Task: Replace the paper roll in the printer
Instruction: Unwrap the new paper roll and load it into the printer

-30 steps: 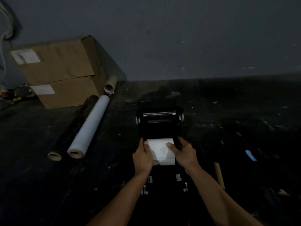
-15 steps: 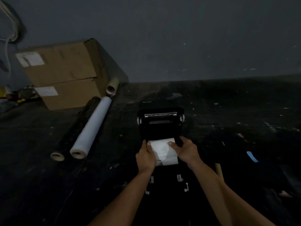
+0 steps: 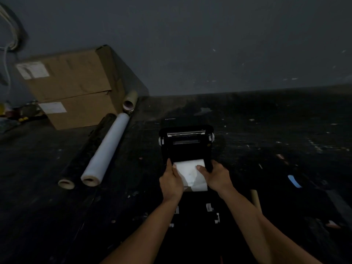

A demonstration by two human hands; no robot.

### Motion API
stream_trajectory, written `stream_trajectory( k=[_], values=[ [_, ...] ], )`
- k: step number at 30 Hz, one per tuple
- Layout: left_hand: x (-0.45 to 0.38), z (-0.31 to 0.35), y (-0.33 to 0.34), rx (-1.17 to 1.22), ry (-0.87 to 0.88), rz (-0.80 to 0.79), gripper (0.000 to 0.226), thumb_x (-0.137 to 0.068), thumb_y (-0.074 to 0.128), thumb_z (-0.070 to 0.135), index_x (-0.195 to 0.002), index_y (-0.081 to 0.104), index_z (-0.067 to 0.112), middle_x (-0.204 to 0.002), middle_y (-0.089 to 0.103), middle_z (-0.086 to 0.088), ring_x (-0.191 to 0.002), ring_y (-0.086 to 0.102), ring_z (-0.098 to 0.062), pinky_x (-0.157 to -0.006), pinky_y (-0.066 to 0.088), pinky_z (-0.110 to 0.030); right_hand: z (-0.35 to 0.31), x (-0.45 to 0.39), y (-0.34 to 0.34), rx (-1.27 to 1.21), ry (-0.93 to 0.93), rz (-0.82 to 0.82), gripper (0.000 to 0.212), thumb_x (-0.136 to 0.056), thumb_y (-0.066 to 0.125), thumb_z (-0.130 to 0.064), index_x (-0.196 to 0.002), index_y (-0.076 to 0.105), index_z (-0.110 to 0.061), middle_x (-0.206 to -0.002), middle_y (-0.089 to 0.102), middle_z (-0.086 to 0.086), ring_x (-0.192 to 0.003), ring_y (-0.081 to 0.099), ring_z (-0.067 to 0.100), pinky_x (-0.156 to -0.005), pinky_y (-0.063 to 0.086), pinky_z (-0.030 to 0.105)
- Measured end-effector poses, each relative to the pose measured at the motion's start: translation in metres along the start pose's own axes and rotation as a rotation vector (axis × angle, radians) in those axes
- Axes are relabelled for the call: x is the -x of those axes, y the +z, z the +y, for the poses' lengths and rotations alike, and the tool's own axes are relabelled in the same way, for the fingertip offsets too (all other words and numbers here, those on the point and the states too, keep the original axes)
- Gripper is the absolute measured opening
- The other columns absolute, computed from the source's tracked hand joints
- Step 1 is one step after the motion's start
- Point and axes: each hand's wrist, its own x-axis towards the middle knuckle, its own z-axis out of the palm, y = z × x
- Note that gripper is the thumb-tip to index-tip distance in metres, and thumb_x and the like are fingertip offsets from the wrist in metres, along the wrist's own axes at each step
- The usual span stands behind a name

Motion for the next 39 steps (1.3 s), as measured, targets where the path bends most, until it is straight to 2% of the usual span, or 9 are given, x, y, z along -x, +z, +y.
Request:
stream_trajectory(
  k=[4, 9, 16, 20, 26, 32, 39],
  values=[
    [0.000, 0.000, -0.003, -0.022, 0.015, 0.003, 0.045, -0.101, 0.035, 0.023, -0.145, 0.033, 0.015, -0.132, 0.056, -0.021, -0.119, 0.054, -0.033, -0.102, 0.038, -0.029, -0.001, -0.001, 0.003, -0.022, 0.043, -0.007, 0.053, -0.083, 0.065, -0.039, -0.119, 0.053, -0.002, -0.119, 0.062, 0.019, -0.110, 0.058, 0.032, -0.087, 0.046, 0.029],
    [0.000, -0.001, -0.005, -0.071, 0.041, -0.011, 0.047, -0.101, 0.036, 0.023, -0.146, 0.031, 0.011, -0.133, 0.055, -0.021, -0.120, 0.053, -0.034, -0.102, 0.035, -0.028, -0.001, -0.002, 0.005, 0.020, 0.084, -0.013, 0.056, -0.083, 0.064, -0.041, -0.120, 0.051, -0.002, -0.121, 0.060, 0.021, -0.112, 0.056, 0.035, -0.088, 0.046, 0.034],
    [-0.002, -0.004, -0.009, -0.133, 0.096, -0.041, 0.047, -0.100, 0.038, 0.025, -0.145, 0.032, 0.011, -0.125, 0.060, -0.024, -0.113, 0.058, -0.034, -0.099, 0.041, -0.030, 0.001, 0.000, 0.001, 0.026, 0.081, -0.067, 0.054, -0.083, 0.064, -0.039, -0.121, 0.054, -0.003, -0.119, 0.062, 0.019, -0.110, 0.057, 0.033, -0.090, 0.048, 0.035],
    [-0.001, -0.005, -0.009, -0.190, 0.141, -0.055, 0.048, -0.100, 0.037, 0.027, -0.146, 0.030, 0.013, -0.119, 0.063, -0.024, -0.107, 0.061, -0.034, -0.094, 0.045, -0.032, 0.002, 0.008, 0.005, 0.083, -0.006, -0.018, 0.051, -0.085, 0.062, -0.034, -0.126, 0.050, -0.005, -0.121, 0.062, 0.019, -0.111, 0.057, 0.033, -0.091, 0.046, 0.033],
    [-0.001, -0.011, -0.014, -0.263, 0.220, -0.095, 0.048, -0.101, 0.034, 0.029, -0.144, 0.034, 0.009, -0.116, 0.064, -0.027, -0.104, 0.062, -0.037, -0.091, 0.048, -0.037, 0.002, 0.010, 0.004, 0.083, -0.011, -0.016, 0.051, -0.085, 0.063, -0.035, -0.124, 0.051, -0.004, -0.119, 0.062, 0.020, -0.110, 0.058, 0.034, -0.088, 0.045, 0.032],
    [-0.003, -0.017, -0.016, -0.265, 0.274, -0.138, 0.047, -0.101, 0.033, 0.030, -0.145, 0.033, 0.012, -0.108, 0.067, -0.023, -0.092, 0.066, -0.033, -0.082, 0.052, -0.035, 0.006, 0.014, 0.008, 0.116, -0.028, 0.008, 0.051, -0.087, 0.058, -0.038, -0.124, 0.050, -0.004, -0.117, 0.063, 0.021, -0.107, 0.059, 0.034, -0.086, 0.046, 0.032],
    [-0.005, -0.016, -0.017, -0.283, 0.302, -0.137, 0.047, -0.100, 0.034, 0.030, -0.144, 0.034, 0.012, -0.112, 0.066, -0.024, -0.096, 0.064, -0.035, -0.087, 0.052, -0.040, 0.005, 0.011, 0.006, 0.105, -0.050, -0.015, 0.052, -0.087, 0.059, -0.036, -0.127, 0.050, -0.004, -0.123, 0.061, 0.019, -0.113, 0.056, 0.033, -0.092, 0.043, 0.032]
  ],
)
